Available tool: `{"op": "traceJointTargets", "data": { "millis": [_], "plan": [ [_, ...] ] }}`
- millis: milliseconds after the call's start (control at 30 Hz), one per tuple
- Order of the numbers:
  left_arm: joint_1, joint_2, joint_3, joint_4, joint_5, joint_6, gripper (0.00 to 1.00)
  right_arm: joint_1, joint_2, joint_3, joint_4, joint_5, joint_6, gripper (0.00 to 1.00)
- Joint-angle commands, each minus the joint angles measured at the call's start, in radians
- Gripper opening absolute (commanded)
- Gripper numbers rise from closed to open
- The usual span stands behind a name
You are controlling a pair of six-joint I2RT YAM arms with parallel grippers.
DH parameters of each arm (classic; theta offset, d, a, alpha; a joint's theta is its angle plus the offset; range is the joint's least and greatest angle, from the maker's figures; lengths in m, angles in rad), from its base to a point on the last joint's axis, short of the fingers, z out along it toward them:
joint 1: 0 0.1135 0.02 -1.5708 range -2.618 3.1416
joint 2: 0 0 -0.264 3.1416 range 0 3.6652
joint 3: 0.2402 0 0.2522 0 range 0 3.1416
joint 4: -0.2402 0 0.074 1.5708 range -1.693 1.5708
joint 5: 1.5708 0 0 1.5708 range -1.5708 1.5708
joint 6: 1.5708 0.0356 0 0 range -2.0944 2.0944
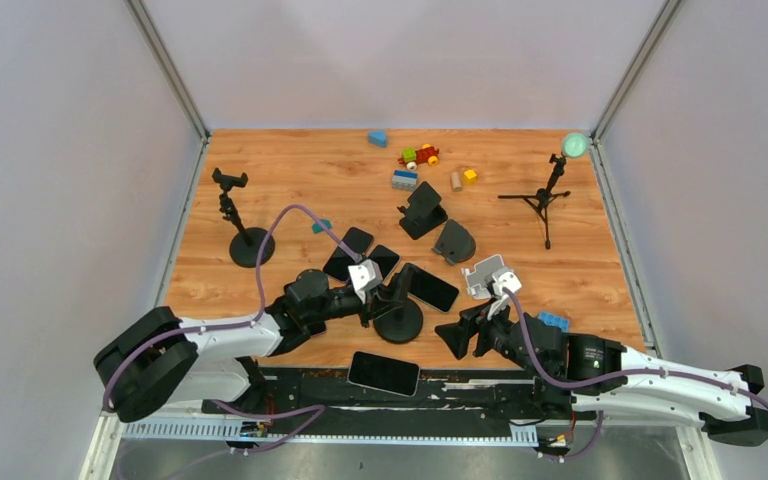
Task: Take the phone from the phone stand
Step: Pick up the phone stand at the center of the board, then place the phone stand at the center of the board.
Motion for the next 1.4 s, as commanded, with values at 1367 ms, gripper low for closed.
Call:
{"op": "traceJointTargets", "data": {
  "millis": [1367],
  "plan": [
    [0.517,0.709,0.756,0.129,0.062,-0.011,0.05,-0.004,-0.077,0.021,-0.099,0.039,0.058,0.68]
  ]
}}
